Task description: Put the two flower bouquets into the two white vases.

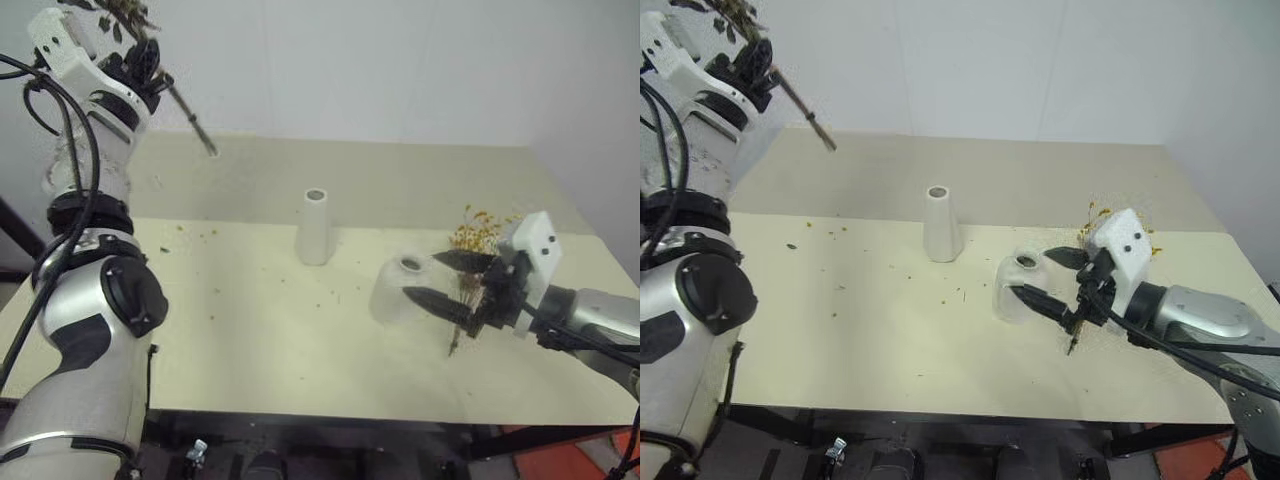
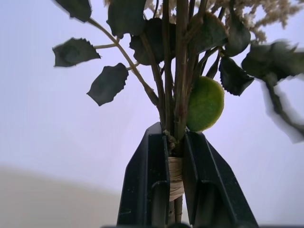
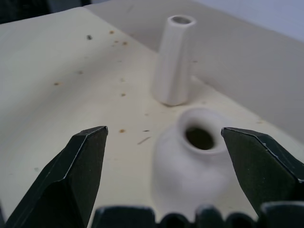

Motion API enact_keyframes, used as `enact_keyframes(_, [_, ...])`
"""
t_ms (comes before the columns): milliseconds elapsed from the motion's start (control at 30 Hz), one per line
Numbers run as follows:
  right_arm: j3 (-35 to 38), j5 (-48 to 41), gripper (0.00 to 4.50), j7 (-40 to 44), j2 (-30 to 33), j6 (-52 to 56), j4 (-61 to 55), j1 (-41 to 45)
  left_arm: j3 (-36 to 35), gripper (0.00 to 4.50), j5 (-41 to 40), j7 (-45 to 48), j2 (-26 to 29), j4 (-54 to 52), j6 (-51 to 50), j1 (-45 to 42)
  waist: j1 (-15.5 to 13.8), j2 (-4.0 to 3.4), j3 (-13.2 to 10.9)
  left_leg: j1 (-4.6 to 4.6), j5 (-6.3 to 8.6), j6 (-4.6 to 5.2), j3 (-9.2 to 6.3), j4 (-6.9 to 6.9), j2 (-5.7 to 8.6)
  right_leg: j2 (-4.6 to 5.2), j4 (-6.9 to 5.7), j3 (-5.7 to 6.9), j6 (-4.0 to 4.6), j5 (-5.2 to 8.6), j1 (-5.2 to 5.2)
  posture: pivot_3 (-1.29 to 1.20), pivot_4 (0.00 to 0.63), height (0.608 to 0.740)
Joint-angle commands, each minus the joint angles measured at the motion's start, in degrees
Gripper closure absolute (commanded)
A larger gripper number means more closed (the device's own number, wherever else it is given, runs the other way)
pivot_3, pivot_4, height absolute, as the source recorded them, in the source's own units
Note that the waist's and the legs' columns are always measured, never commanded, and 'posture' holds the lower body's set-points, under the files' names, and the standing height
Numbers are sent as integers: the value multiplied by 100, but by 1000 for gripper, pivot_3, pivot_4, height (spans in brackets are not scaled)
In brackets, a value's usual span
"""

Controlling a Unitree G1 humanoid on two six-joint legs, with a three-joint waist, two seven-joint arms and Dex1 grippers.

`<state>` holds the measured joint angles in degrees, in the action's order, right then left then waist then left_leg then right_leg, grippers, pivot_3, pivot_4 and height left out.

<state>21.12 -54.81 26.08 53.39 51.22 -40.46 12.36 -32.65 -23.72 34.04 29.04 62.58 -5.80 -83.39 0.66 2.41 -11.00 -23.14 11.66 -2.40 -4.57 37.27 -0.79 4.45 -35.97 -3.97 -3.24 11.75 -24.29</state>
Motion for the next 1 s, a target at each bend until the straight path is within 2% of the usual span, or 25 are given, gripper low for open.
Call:
enact_keyframes(33, [521, -38, 0, 98, 81, -191, -243, -115, -29, 4365, -262, 705, -123, 215, 435, -240, 15, 0, 0, 1, 0, 0, 0, 1, 0, -1, -3, 0, 0, 0, 0, 0, 150, 740])
enact_keyframes(200, [1001, 3, 0, 62, 99, -204, -476, -422, -147, 4365, -533, 1247, -536, 612, 580, -313, 58, 0, 0, 4, 0, 0, 0, 0, -1, -2, -3, -2, -1, 0, 2, 0, 150, 740])
enact_keyframes(433, [1271, -144, 0, -184, 31, -89, -785, -748, 78, 4365, -359, 1329, -825, 864, 690, -295, 104, 0, 0, 4, 0, 0, 0, 0, -1, -2, -4, -3, -2, 0, 2, 0, 150, 740])
enact_keyframes(1000, [1348, -474, 0, -663, 112, -96, -966, -1003, 457, 4365, -157, 1470, -1013, 909, 604, -127, 114, 0, 0, 5, 0, 0, -1, 0, -1, -3, -3, -4, -2, 0, 3, 0, 150, 740])
